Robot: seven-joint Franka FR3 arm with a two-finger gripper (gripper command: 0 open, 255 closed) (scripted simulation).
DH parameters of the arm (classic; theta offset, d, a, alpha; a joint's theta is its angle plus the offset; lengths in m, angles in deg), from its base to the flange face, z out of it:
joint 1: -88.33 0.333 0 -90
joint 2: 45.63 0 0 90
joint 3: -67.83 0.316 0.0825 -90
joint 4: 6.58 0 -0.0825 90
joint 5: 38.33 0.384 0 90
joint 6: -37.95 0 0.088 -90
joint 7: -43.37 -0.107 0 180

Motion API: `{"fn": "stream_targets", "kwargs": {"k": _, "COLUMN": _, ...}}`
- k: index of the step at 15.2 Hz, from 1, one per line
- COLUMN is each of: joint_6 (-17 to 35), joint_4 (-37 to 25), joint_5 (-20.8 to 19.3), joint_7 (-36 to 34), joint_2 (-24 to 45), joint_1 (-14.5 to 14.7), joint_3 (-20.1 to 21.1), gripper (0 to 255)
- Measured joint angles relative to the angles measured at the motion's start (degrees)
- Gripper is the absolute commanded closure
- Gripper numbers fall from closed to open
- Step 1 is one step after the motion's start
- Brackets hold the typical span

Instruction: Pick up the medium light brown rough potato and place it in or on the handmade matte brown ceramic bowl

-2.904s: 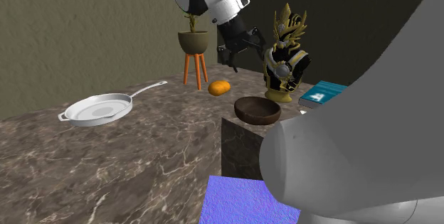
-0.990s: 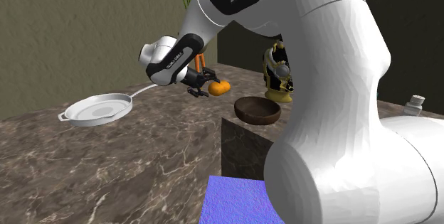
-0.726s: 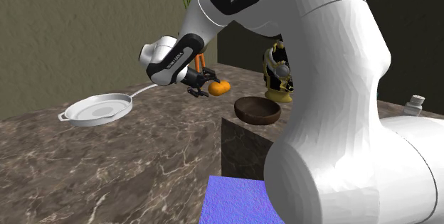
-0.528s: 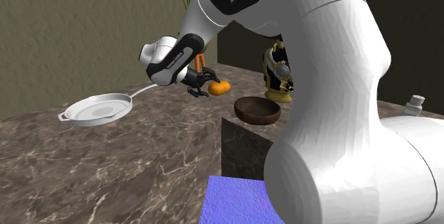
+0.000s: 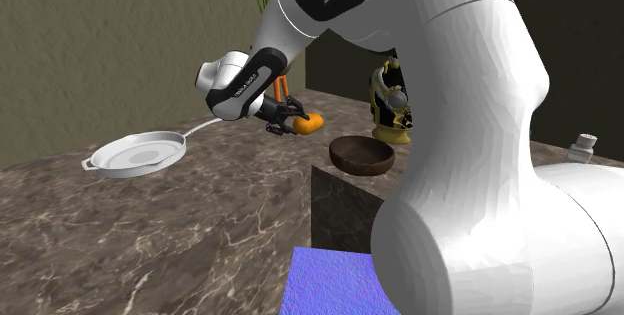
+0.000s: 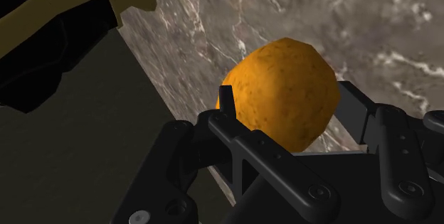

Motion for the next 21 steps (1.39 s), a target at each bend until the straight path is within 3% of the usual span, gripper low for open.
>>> {"fn": "stream_targets", "kwargs": {"k": 21, "joint_6": -4.23, "joint_4": -1.81, "joint_5": 2.81, "joint_7": 7.29, "joint_2": -7.25, "joint_1": -0.98, "joint_3": 2.01, "gripper": 255}}
